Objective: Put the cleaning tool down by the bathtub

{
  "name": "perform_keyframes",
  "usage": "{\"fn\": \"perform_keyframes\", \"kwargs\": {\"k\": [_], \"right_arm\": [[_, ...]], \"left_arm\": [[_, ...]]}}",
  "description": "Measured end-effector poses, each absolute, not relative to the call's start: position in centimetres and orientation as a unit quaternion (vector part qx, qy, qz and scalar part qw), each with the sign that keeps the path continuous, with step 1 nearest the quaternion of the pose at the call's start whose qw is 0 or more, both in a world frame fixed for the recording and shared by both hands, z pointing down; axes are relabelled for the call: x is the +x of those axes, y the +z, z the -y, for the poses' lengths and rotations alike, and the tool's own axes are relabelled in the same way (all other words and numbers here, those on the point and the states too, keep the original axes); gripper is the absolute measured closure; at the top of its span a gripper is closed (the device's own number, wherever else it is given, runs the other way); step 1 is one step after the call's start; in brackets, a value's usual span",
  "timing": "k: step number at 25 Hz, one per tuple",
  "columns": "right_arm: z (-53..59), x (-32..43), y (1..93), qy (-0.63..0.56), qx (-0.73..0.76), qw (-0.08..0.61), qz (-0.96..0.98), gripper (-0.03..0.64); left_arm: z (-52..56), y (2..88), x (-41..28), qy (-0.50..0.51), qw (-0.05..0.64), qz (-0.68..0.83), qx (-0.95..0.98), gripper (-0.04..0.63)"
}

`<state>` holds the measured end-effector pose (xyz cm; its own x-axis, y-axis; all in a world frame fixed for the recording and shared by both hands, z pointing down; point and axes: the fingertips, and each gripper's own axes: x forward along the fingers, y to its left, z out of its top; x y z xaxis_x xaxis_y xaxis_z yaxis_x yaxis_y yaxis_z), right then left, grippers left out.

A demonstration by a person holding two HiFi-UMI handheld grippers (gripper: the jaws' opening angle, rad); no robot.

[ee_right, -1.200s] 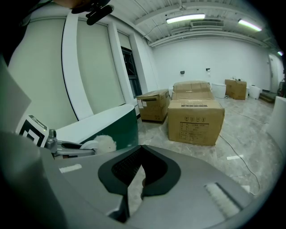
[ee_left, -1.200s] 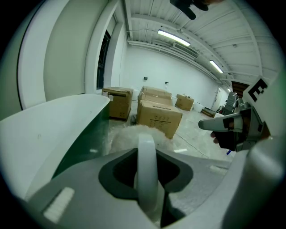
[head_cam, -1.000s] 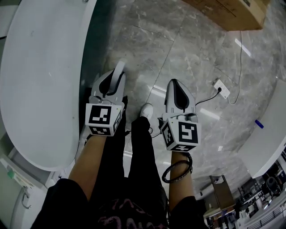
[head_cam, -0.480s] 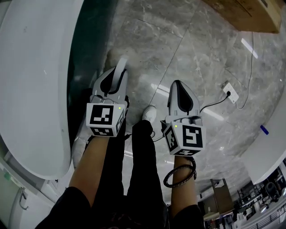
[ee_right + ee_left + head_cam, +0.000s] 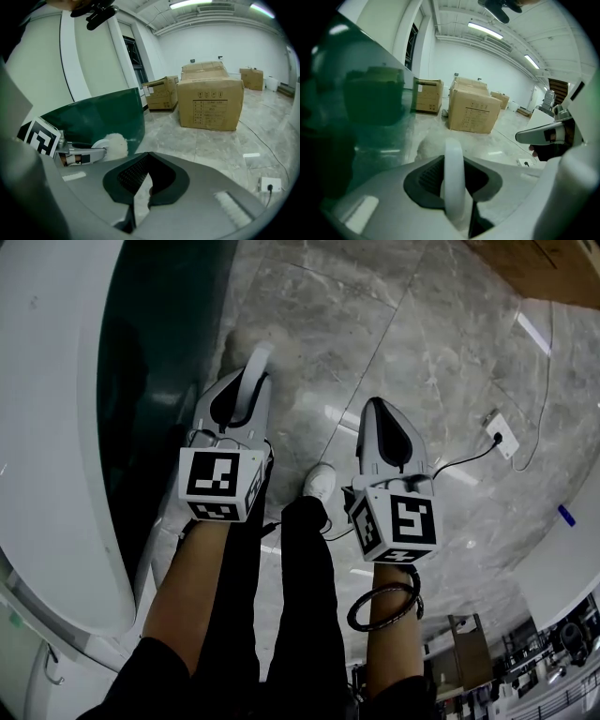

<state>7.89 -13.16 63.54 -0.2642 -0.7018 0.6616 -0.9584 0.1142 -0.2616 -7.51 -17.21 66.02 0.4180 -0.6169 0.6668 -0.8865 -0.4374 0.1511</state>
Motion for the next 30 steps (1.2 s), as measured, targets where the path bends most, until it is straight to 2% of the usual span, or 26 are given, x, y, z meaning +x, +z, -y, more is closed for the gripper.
{"fn": "perform_keyframes", "kwargs": {"k": [17, 30], "right_arm": [[14.0, 6.3, 73.2, 0.340, 0.567, 0.196, 0.724, 0.606], [13.8, 6.1, 77.0, 0.344, 0.569, 0.195, 0.721, 0.606]], "left_arm": [[18.4, 75.4, -9.4, 0.266, 0.245, 0.477, 0.801, 0.512], [18.1, 79.5, -10.0, 0.272, 0.240, 0.471, 0.804, 0.513]]}}
